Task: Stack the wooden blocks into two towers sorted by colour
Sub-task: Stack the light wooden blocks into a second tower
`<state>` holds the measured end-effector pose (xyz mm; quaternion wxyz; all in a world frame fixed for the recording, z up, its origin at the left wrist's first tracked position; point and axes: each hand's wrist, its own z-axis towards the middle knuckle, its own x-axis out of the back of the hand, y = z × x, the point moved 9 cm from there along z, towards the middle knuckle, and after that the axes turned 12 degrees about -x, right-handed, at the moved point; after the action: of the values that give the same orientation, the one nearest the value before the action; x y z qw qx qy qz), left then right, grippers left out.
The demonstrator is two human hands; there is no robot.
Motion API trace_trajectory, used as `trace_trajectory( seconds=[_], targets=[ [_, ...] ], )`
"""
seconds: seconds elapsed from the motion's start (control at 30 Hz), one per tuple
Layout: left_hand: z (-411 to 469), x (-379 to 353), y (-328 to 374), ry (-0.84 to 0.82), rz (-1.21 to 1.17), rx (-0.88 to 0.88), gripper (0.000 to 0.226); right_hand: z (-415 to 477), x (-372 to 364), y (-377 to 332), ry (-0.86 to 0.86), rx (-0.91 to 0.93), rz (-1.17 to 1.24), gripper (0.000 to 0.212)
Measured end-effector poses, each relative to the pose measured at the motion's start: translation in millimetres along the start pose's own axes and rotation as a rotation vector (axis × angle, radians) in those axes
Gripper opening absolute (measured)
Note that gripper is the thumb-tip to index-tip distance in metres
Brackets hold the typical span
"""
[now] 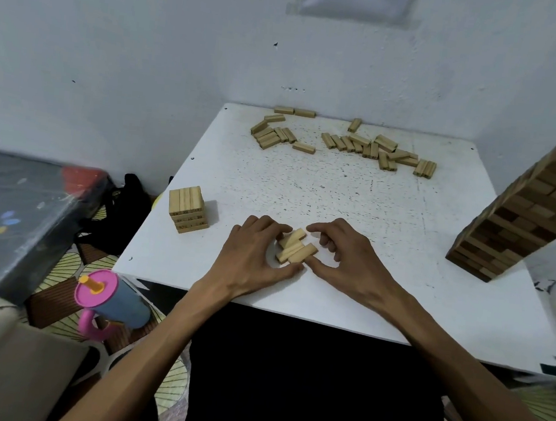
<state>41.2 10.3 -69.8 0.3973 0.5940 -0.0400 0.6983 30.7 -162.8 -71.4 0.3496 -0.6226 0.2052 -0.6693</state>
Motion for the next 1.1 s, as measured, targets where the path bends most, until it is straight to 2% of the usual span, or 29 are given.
trace_trajectory(
  seconds=[0.3,0.4,0.57,0.73,0.8,0.9,1.1],
  targets=[
    [-5.0,1.7,0.2,-0.043,0.066,0.067,0.096,1.1,-0.9,-0.1,-0.077,-0.001,-0.018,0.046],
    [-4.7,-1.3,6.3,-0.046,0.093,0.065,0.096,1.8,0.3,-1.0,-0.075,0.012,-0.008,0.042],
    [-5.7,1.8,3.6,-0.093,-0.01,0.039,0.097,1.2,7.9,0.8,-0.024,0.005,-0.003,0.036],
    [-7.7,-0.1,2.9,-0.07,0.073,0.128,0.11,2.9,4.4,0.9,-0.082,0.024,-0.047,0.03],
    [-7.3,-3.7,5.9,-0.034,0.108,0.156,0.102,4.1,3.4,-0.2,-0.08,0.021,-0.057,0.026],
    [-3.6,-2.9,5.6,0.041,-0.005,0.149,0.079,4.2,5.2,-2.2,-0.08,0.011,-0.018,0.023],
    [10.9,-0.7,0.1,-0.125,-0.177,0.019,0.076,3.6,4.4,7.7,-0.137,-0.133,-0.063,0.057]
  ],
)
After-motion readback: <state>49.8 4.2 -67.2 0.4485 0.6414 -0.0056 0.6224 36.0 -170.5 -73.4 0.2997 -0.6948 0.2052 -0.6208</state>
